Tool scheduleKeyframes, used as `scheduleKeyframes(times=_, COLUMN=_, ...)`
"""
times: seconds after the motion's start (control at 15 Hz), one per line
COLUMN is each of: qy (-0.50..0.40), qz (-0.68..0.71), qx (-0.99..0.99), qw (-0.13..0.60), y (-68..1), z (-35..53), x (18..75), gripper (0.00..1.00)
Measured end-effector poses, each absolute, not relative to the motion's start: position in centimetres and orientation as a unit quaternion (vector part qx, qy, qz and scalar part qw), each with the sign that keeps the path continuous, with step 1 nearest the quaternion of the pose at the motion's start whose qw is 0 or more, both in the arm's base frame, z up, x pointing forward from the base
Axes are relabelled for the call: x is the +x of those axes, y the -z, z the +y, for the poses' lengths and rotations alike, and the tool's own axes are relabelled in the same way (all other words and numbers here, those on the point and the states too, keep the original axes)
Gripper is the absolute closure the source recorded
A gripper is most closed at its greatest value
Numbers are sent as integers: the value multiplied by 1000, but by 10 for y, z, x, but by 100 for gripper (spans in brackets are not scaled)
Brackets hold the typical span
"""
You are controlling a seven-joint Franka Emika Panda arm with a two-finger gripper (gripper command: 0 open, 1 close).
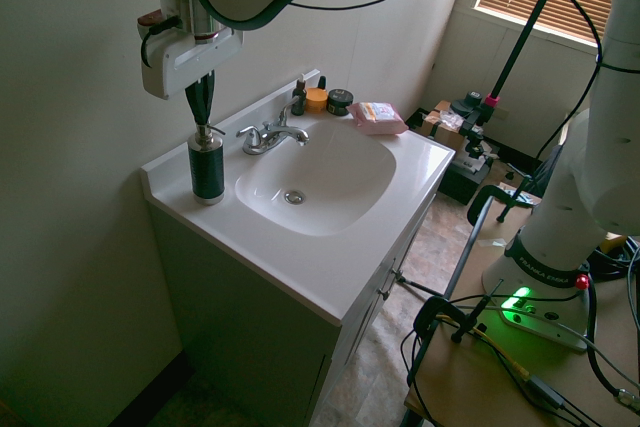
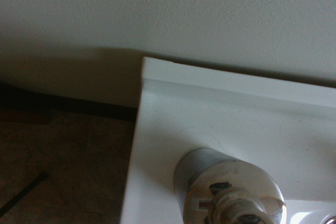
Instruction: Push the sanitizer
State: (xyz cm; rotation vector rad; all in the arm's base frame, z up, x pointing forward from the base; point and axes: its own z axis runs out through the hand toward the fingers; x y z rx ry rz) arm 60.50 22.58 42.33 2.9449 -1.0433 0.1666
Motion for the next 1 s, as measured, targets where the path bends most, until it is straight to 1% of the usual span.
scheduleKeyframes(times=0.07, qy=-55, qz=-336, qx=940, qw=1, y=-425, z=224, x=604, gripper=100)
scheduleKeyframes(times=0.13, qy=-57, qz=-340, qx=939, qw=-6, y=-430, z=221, x=603, gripper=0)
scheduleKeyframes(times=0.33, qy=-63, qz=-358, qx=931, qw=-22, y=-459, z=187, x=593, gripper=0)
scheduleKeyframes(times=0.53, qy=-63, qz=-373, qx=925, qw=-36, y=-484, z=135, x=563, gripper=0)
scheduleKeyframes(times=0.73, qy=-56, qz=-382, qx=922, qw=-36, y=-475, z=101, x=521, gripper=0)
scheduleKeyframes(times=1.0, qy=-50, qz=-389, qx=919, qw=-35, y=-456, z=84, x=482, gripper=0)
